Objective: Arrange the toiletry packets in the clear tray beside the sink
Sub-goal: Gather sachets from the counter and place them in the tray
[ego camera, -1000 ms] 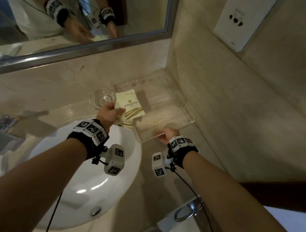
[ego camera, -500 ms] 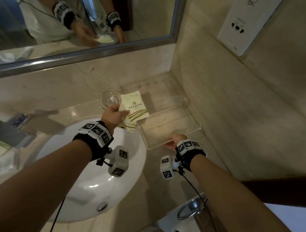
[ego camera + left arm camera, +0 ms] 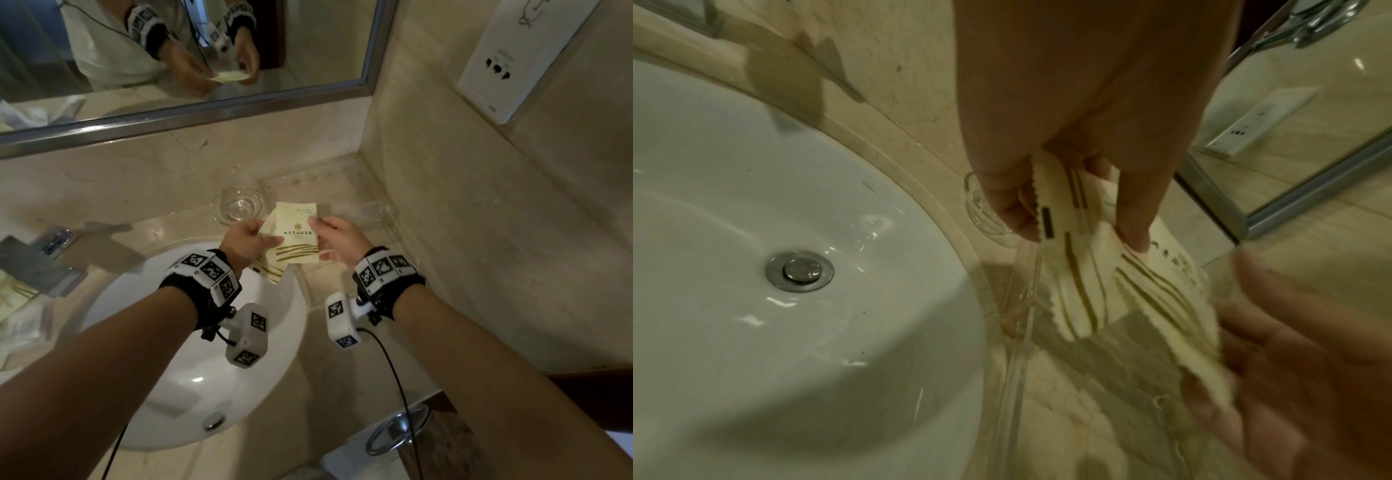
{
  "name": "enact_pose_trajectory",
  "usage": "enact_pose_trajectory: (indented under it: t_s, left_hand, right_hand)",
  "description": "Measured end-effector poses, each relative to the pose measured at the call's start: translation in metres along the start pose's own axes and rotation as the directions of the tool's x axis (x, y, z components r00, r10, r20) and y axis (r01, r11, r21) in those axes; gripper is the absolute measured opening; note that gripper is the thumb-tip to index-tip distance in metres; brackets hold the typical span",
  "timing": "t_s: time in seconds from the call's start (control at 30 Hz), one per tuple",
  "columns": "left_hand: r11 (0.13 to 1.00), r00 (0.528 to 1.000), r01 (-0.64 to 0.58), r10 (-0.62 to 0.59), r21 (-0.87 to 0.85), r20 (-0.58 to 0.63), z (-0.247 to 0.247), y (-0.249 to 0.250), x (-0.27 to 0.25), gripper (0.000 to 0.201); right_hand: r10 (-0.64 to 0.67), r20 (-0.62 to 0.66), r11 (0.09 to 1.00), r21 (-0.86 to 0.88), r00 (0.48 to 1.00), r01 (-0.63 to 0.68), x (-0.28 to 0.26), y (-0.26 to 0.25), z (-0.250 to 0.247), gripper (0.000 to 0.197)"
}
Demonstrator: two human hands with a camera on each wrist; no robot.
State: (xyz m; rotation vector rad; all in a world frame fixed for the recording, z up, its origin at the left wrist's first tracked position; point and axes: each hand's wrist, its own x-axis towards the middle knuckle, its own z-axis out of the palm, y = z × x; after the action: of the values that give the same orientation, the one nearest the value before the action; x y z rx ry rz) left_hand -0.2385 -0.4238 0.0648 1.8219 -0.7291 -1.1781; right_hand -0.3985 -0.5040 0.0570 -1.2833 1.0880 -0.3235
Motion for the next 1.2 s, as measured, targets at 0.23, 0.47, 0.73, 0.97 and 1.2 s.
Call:
enact_pose_trajectory:
  t_s: [0.23,0.47,0.73,0.97,1.2]
  left_hand:
    - [1.0,0.998,0.011,-0.01,0.015,-0.06,-0.001,-0.004,-0.002,0.027]
    - [0.998,0.98,0.048,-0.056,-0.05,-0.19,-0.015,-0.014,0.006,0.033]
    - [0.992,0.973,0.084,-0.102,-0.093,-0.206,-0.016,-0.02,0.013,0.029]
    - [0.989,0.972,0.1,-0.122,-0.113,-0.203,-0.022,-0.023,0.015,0.028]
    - [0.986,0.978,0.106,-0.126,-0.125,-0.166,-0.015,-0.015,0.015,0.013]
  right_hand:
    - [0.062,-0.056,0.991,0.122,0.997,-0.055,0.016,0.014,0.001,0.013]
    - [0.419,-0.185,0.869,0.366,0.889,-0.333,0.025,0.055,-0.023,0.011]
    - [0.436,-0.221,0.878,0.318,0.873,-0.358,0.052,0.056,-0.003,0.027]
    - [0.387,-0.241,0.918,0.19,0.89,-0.348,0.066,0.068,-0.002,0.037]
    - [0.332,-0.363,0.925,-0.057,0.871,-0.377,0.065,0.076,-0.004,0.077]
